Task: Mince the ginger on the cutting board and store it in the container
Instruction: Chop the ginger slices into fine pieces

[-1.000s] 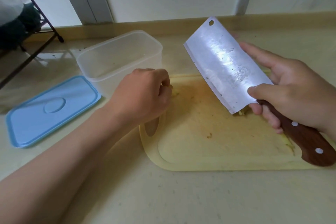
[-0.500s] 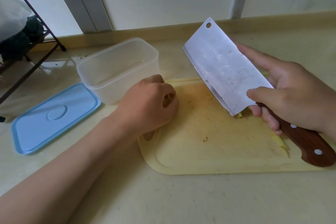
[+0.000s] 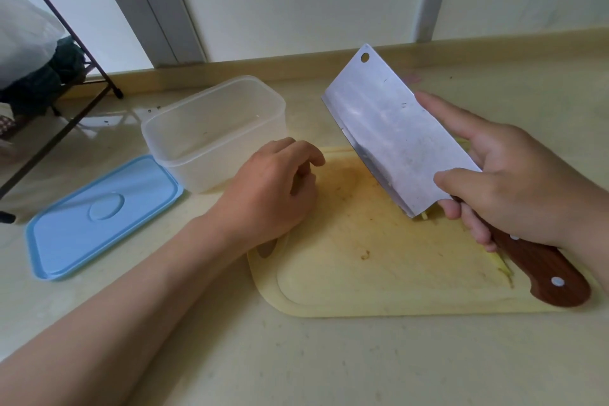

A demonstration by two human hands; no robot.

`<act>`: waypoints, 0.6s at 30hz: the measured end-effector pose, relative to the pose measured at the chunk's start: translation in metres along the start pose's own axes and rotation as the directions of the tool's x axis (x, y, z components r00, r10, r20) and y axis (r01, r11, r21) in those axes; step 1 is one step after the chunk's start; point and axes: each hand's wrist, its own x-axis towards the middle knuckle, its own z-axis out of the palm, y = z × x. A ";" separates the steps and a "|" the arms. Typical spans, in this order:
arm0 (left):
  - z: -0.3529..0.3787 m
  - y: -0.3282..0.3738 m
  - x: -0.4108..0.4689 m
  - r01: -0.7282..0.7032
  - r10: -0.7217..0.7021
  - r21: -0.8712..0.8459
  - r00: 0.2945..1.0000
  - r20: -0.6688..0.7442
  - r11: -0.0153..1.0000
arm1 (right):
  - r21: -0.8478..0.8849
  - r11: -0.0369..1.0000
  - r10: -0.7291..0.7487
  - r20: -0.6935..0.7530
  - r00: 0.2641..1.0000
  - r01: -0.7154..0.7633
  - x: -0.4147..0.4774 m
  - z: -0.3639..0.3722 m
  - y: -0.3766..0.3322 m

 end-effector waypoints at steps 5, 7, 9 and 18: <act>0.001 0.000 -0.001 -0.035 0.033 -0.029 0.998 -0.051 0.999 | -0.021 1.000 -0.002 0.031 1.000 0.003 0.001 0.000 0.003; 0.003 0.000 -0.001 -0.062 0.060 -0.029 0.996 -0.067 0.998 | -0.029 1.000 0.003 0.050 0.999 -0.002 0.001 0.000 0.002; 0.004 0.000 -0.001 -0.088 0.086 -0.029 0.993 -0.084 0.996 | -0.020 1.000 0.011 0.060 0.998 -0.010 0.001 0.001 0.001; -0.009 -0.003 0.008 0.014 -0.032 -0.075 0.968 -0.250 0.997 | -0.012 0.999 -0.029 0.051 0.998 0.029 0.002 0.001 0.004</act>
